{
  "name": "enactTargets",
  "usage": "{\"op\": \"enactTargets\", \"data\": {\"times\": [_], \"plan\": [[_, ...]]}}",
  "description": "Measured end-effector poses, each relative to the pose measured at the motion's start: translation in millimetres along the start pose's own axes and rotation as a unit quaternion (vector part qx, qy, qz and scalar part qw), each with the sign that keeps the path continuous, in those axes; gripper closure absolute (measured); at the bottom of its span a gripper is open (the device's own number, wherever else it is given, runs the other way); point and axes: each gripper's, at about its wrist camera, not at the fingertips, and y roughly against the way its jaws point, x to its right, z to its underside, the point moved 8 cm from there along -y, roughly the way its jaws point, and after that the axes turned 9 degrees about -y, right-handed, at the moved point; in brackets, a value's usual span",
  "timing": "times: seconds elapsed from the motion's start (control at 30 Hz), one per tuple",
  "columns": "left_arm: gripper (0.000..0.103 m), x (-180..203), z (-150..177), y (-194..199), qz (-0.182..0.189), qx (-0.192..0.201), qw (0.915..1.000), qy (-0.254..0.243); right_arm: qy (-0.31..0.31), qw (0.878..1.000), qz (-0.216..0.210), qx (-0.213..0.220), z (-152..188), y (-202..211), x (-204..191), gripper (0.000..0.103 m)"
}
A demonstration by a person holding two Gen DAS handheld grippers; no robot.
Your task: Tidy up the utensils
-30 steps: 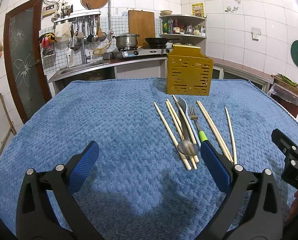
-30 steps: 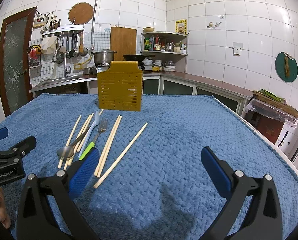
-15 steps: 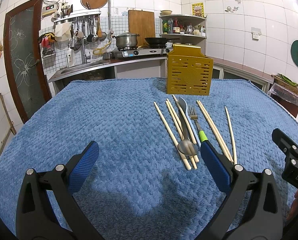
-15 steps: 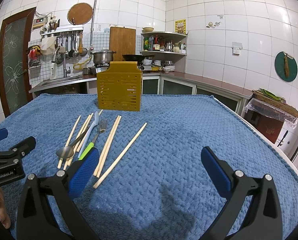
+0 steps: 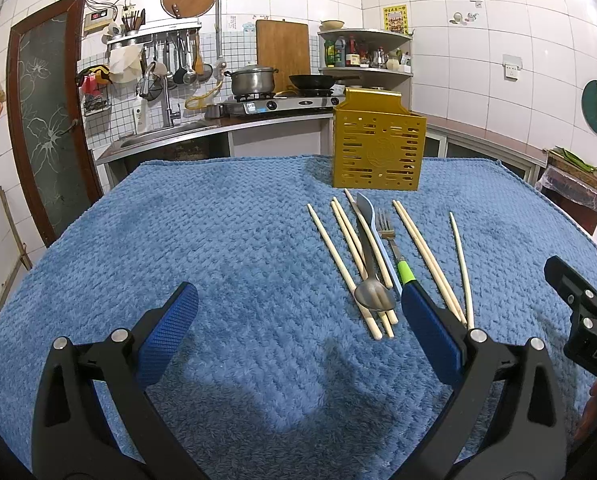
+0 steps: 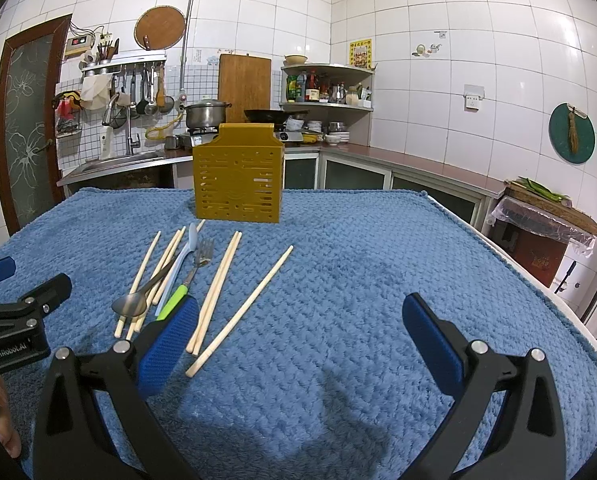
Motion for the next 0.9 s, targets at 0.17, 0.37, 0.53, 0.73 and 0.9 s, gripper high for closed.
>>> {"op": "enactTargets", "data": {"times": [0.17, 0.37, 0.53, 0.73, 0.9], "plan": [[0.005, -0.3, 0.6, 0.1, 0.000, 0.000, 1.0000, 0.000, 0.000, 1.000, 0.000, 0.000, 0.1, 0.2, 0.0, 0.004], [0.005, -0.4, 0.5, 0.0, 0.000, 0.000, 1.0000, 0.000, 0.000, 1.000, 0.000, 0.000, 0.1, 0.1, 0.2, 0.004], [0.005, -0.4, 0.7, 0.2, 0.000, 0.000, 1.0000, 0.000, 0.000, 1.000, 0.000, 0.000, 0.5, 0.2, 0.0, 0.004], [0.005, -0.3, 1.2, -0.5, 0.000, 0.000, 1.0000, 0.000, -0.003, 1.000, 0.002, -0.002, -1.8, 1.6, 4.5, 0.004], [0.005, -0.2, 1.3, -0.7, 0.001, -0.001, 1.0000, 0.000, -0.003, 1.000, 0.002, -0.002, -2.6, 1.7, 6.1, 0.004]]}}
